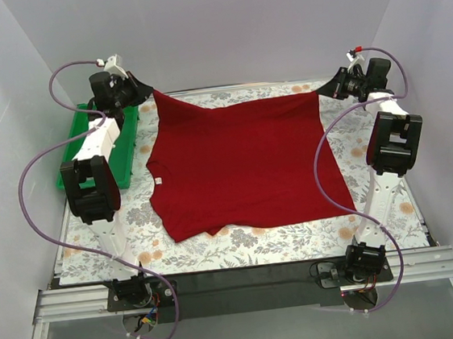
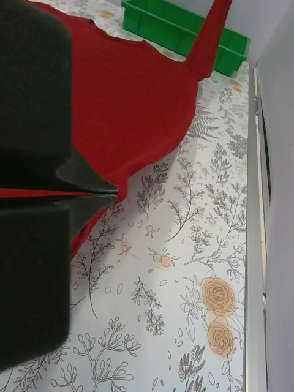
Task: Fold and stack the t-shirts
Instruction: Fold the tshirt
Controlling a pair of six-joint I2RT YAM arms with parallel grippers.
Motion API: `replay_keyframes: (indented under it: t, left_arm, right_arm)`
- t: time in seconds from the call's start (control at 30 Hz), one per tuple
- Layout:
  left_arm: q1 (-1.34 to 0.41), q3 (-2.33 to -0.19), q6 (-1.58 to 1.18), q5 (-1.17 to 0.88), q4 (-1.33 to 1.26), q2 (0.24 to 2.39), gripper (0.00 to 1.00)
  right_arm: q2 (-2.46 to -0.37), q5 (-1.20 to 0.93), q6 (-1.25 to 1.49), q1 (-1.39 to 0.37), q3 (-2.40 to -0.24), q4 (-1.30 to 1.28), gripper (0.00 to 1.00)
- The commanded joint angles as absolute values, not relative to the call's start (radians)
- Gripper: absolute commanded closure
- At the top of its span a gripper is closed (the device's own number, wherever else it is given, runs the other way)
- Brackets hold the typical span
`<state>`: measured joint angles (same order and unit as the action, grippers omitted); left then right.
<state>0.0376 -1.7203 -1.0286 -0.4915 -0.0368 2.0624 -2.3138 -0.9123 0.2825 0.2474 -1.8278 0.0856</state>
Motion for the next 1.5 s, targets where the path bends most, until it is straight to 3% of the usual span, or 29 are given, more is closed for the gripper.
replay_keyframes:
  t: [0.0, 0.7, 1.47]
  left_arm:
    - [0.044, -1.683, -1.017, -0.523, -0.077, 1.944, 1.0]
    - [0.043, -1.382, -1.025, -0.583, -0.129, 1.758, 1.0]
    - [0.043, -1.21, -0.997, -0.558, -0.127, 1.623, 1.0]
  right_arm:
    - [-2.286, -0.951, 0.265, 0.249, -1.826, 0.127, 0.99]
    - [-2.172, -1.046, 0.17, 0.279, -1.681, 0.127, 0.99]
    - [-2.117, -1.106, 0.101, 0.344, -1.5, 0.124, 0.99]
